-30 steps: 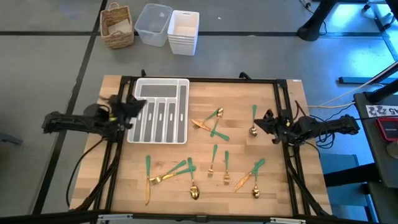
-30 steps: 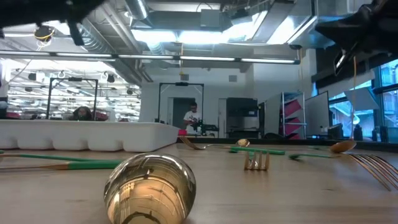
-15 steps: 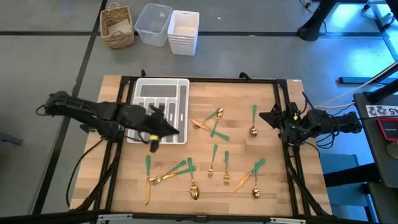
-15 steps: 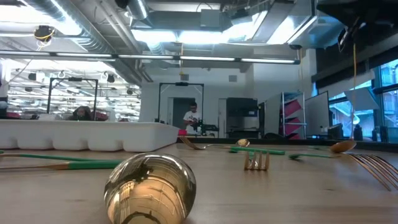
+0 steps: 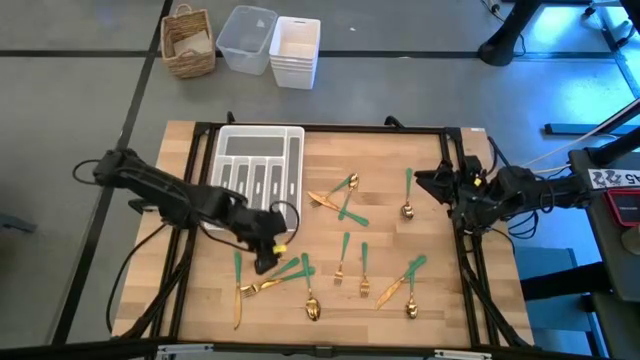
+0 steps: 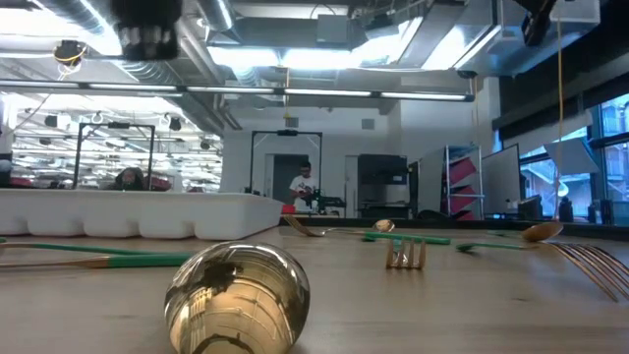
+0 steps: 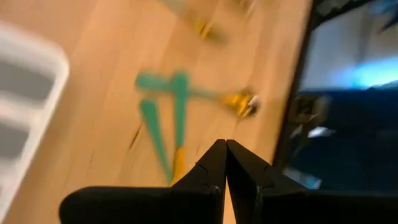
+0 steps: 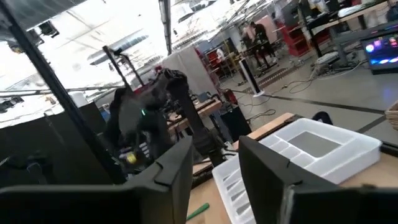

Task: Sort silverware
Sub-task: Put the green fork into the white silverware tray

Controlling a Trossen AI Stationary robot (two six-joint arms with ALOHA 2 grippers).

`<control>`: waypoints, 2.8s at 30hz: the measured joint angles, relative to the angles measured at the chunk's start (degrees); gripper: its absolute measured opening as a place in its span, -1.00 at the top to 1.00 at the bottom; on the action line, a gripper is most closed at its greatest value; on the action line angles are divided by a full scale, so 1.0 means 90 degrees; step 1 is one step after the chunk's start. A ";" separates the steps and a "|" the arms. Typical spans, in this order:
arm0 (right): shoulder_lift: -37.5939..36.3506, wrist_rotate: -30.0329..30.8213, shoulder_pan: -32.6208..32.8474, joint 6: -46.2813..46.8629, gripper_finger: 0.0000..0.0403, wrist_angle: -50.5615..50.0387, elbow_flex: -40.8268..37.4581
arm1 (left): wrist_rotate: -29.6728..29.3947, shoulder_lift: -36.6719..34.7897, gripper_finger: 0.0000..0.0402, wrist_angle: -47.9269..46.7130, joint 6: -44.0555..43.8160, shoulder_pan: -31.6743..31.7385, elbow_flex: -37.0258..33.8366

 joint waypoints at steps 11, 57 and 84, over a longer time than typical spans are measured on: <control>0.0836 -0.0792 0.0000 -0.0149 0.34 0.0042 0.0519 | 0.0051 0.1332 0.98 -0.0357 -0.0420 -0.0184 -0.0005; 0.1713 -0.1087 0.0000 -0.0137 0.34 0.0042 0.0519 | -0.0267 0.2935 0.37 0.0056 -0.0291 -0.0782 -0.0053; 0.1713 -0.1084 0.0000 -0.0161 0.34 0.0052 0.0519 | -0.0345 0.2489 0.96 0.0064 -0.0303 -0.0691 -0.0031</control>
